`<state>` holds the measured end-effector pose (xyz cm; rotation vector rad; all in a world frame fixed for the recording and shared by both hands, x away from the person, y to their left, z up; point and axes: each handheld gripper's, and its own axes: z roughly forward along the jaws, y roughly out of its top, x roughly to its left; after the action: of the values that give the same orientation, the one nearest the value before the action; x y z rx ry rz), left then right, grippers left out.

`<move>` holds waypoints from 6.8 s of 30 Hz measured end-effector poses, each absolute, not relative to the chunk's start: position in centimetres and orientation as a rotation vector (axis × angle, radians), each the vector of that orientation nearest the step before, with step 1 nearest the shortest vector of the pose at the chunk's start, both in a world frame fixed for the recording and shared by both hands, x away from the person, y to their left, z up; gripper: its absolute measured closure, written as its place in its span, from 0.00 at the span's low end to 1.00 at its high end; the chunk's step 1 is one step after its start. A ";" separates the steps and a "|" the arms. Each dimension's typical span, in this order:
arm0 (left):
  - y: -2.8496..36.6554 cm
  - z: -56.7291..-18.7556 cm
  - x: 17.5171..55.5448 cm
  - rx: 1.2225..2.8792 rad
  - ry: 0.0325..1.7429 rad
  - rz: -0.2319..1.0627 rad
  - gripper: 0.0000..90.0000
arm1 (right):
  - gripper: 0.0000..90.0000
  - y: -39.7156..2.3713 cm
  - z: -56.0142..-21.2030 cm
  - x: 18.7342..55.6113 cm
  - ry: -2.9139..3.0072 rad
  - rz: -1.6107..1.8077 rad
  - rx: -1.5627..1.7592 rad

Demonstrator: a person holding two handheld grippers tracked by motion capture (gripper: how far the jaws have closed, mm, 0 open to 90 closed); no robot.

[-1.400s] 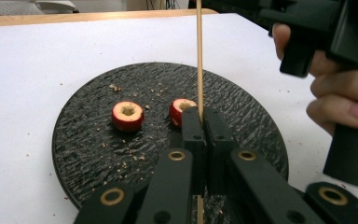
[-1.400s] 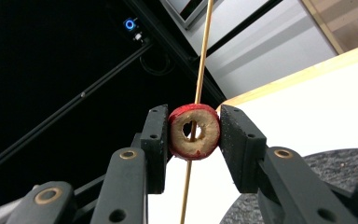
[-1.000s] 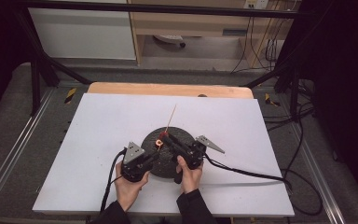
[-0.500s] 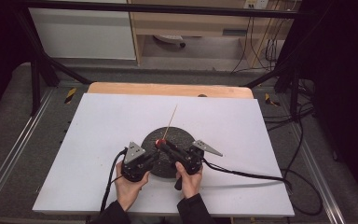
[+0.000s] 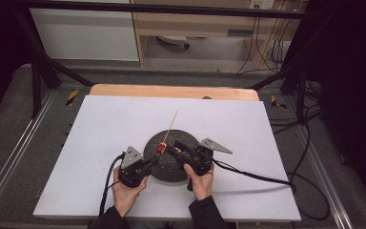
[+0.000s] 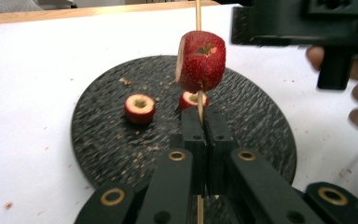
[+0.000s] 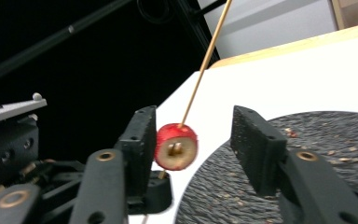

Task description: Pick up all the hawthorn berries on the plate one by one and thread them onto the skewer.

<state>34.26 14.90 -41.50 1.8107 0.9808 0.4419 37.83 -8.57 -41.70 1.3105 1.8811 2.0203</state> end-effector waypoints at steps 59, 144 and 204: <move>24.5 -43.6 32.0 1.954 0.955 0.411 0.98 | 0.30 -5.6 -39.7 46.5 2.669 0.895 1.115; 24.0 -43.7 31.8 1.960 0.931 0.417 0.98 | 0.68 -10.0 -37.7 43.0 2.430 1.452 1.397; 21.0 -43.5 31.0 1.897 0.901 0.349 0.98 | 0.68 -8.7 -40.7 42.0 1.403 2.324 1.435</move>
<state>31.02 21.03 -43.48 1.8974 0.9006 0.3491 42.02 -8.68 -40.66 1.4348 1.4030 2.3236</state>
